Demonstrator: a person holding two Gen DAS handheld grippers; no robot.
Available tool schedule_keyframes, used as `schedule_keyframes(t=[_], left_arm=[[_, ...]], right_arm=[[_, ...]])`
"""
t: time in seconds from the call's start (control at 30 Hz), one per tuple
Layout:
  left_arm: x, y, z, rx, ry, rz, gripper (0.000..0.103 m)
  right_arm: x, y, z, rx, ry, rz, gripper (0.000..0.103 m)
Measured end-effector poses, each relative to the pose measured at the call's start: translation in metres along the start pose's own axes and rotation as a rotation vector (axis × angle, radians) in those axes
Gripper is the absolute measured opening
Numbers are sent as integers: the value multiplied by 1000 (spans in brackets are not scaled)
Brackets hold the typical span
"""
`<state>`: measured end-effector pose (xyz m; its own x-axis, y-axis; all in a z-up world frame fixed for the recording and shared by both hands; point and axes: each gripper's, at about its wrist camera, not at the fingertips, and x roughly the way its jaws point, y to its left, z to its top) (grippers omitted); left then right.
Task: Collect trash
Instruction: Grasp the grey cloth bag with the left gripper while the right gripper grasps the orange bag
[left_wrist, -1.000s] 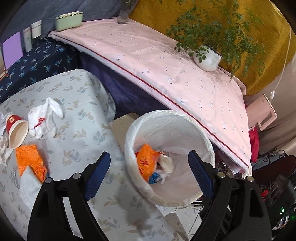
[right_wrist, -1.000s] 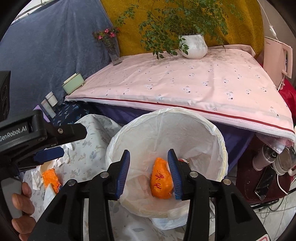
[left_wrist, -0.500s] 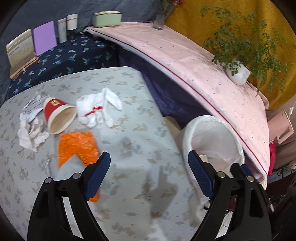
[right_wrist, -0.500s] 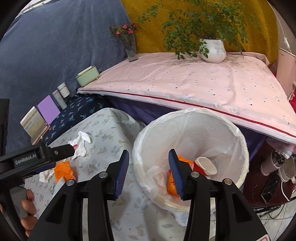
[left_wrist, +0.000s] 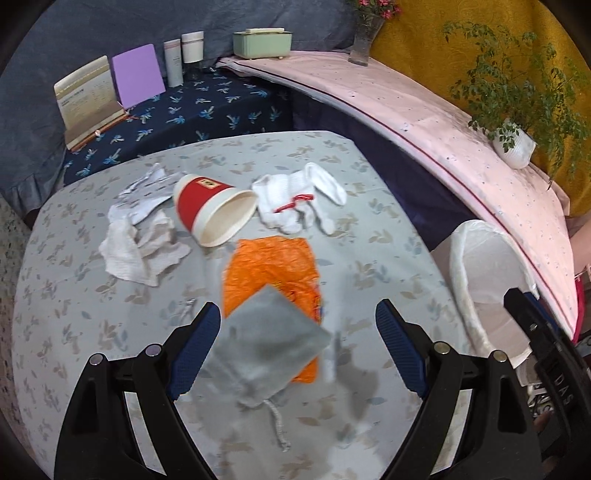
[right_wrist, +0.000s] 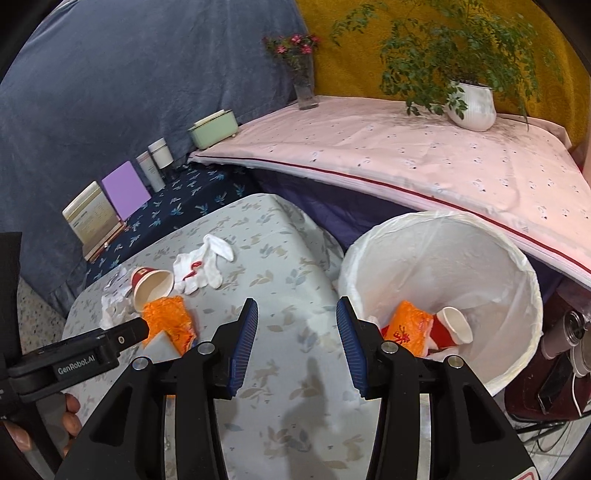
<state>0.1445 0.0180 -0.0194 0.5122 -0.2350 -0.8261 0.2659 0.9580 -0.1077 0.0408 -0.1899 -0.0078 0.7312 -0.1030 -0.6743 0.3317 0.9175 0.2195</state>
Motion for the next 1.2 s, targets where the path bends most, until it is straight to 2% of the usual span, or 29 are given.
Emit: schedule_keyframes(t=[0.27, 0.57, 0.77, 0.87, 0.93, 0.97, 1.03, 1.1, 1.2], left_arm=[[2, 18, -30, 106, -1, 70, 82], [23, 24, -62, 187, 49, 81, 82], [33, 16, -70, 221, 62, 50, 78], [43, 16, -71, 214, 89, 47, 65], [48, 20, -71, 189, 108, 31, 52], [48, 22, -71, 173, 110, 22, 50], [46, 24, -70, 168, 106, 10, 33], [44, 26, -69, 166, 106, 7, 22], [37, 32, -68, 146, 96, -3, 16]], right_arm=[[3, 26, -9, -38, 21, 31, 43], [15, 45, -23, -62, 67, 58, 43], [22, 55, -30, -79, 89, 65, 43], [26, 57, -33, -80, 98, 67, 43], [28, 59, -34, -86, 105, 67, 43], [29, 61, -35, -89, 108, 68, 43], [30, 63, -36, -94, 112, 70, 43], [31, 65, -37, -99, 116, 72, 43], [33, 71, -38, -105, 122, 80, 43]])
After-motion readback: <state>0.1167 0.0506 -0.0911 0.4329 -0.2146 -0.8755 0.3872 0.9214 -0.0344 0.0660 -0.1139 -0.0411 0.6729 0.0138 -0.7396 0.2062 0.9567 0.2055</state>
